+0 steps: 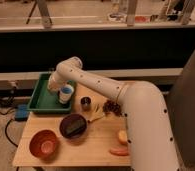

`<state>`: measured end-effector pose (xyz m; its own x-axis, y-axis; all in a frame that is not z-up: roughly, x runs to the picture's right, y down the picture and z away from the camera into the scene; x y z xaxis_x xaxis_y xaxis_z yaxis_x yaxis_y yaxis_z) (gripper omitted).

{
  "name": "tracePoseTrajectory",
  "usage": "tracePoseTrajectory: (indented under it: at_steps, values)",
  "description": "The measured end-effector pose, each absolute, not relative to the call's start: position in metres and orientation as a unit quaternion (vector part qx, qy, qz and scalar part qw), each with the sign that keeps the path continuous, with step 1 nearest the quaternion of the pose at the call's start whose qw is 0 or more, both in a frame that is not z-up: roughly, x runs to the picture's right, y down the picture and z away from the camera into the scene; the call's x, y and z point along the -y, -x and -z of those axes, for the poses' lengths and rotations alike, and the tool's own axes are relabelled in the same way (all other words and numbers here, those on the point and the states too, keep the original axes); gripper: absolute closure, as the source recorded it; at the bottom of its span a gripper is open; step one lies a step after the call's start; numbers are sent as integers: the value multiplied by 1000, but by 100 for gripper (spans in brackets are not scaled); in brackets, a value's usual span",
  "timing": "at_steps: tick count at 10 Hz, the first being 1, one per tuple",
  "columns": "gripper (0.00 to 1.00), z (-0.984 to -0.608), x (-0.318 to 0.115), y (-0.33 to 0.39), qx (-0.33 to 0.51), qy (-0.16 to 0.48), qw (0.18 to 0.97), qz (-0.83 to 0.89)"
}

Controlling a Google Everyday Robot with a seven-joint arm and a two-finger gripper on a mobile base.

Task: Place sponge in tray

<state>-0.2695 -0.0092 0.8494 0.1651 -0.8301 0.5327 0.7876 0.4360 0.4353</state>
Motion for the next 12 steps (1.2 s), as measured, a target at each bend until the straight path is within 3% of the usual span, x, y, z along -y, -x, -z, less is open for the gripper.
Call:
tracePoseTrajectory:
  at_steps: [1,3,5,12]
  values:
    - [78,-849,8,271,371,-29,761,531]
    - [66,-849,8,271,375,-30,758,533]
    - [49,-850,7,268,378,-30,756,534]
    - [47,-851,6,268,388,-33,748,537]
